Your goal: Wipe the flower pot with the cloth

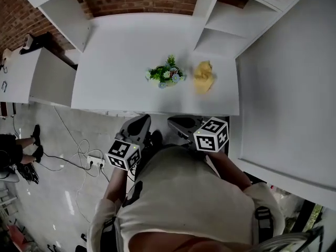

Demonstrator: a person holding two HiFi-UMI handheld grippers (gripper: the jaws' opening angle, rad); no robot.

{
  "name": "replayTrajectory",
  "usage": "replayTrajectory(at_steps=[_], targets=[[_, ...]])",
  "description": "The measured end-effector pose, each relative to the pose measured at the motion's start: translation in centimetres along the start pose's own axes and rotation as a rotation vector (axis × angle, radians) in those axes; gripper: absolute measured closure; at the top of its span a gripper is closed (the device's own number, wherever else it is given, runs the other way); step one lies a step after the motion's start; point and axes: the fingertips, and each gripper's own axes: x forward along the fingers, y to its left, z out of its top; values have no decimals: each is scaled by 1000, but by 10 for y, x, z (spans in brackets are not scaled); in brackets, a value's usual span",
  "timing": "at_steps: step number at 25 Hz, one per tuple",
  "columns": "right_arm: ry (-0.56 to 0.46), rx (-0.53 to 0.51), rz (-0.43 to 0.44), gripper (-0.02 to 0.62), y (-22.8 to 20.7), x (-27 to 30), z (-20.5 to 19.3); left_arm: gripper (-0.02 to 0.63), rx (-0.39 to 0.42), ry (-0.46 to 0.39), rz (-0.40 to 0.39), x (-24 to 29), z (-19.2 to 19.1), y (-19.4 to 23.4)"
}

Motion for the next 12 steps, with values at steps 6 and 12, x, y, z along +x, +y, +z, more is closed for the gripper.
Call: replayTrajectory(at_steps=[6,12], targets=[[-22,24,-88,584,-18,16,17,586,-5,26,-40,9,5,30],[-61,21,-143,584,-88,4,54,586,-1,27,18,40,10,57]])
